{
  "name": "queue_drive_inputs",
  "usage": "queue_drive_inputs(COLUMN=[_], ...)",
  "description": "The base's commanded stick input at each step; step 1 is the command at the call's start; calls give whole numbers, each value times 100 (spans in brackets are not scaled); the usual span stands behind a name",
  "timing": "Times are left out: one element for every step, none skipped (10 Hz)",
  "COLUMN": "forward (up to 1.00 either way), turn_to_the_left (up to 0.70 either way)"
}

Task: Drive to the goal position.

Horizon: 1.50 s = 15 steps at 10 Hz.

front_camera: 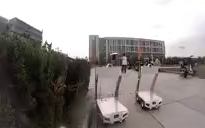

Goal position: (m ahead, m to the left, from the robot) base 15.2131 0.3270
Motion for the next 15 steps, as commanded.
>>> queue_drive_inputs(forward=[0, 0, 0, 0, 0, 0, 0, 0, 0, 0, 0, 0, 0, 24, 70], turn_to_the_left=[-45, -45, -45, -45, -45, -45, -45, -45, -45, -45, -45, -45, -45, -39, -27])
